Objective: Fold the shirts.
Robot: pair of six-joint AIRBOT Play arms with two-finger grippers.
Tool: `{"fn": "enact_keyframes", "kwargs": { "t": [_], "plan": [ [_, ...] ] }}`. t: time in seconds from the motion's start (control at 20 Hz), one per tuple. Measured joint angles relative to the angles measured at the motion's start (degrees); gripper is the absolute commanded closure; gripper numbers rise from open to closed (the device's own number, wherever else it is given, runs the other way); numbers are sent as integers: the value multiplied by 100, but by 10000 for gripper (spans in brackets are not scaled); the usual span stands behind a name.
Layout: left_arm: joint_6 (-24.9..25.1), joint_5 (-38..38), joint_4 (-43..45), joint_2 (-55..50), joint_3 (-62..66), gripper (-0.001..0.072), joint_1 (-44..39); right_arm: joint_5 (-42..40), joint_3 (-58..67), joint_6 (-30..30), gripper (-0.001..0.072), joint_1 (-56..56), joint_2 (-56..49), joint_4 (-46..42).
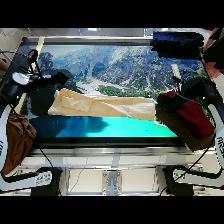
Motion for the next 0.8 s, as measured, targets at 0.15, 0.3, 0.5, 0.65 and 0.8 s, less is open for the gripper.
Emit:
{"fn": "enact_keyframes", "kwargs": {
  "t": [0.15, 0.3, 0.5, 0.65, 0.8],
  "plan": [
    [0, -173, -15, 37, -4, 19, 0, 793, -831, -2, 197, 0, 66, 595],
    [0, -280, -15, 52, -4, 19, 0, 1370, -1255, -4, 196, -9, -37, 894],
    [0, -337, -15, 57, -4, 19, 0, 1786, -1445, -13, 198, -7, -369, 1180],
    [0, -345, -15, 50, -4, 19, 0, 2079, -1475, -59, 221, 22, -553, 1462],
    [0, -354, -17, -9, -9, 19, -24, 2533, -1421, -120, 661, 90, -647, 1578]
  ]
}}
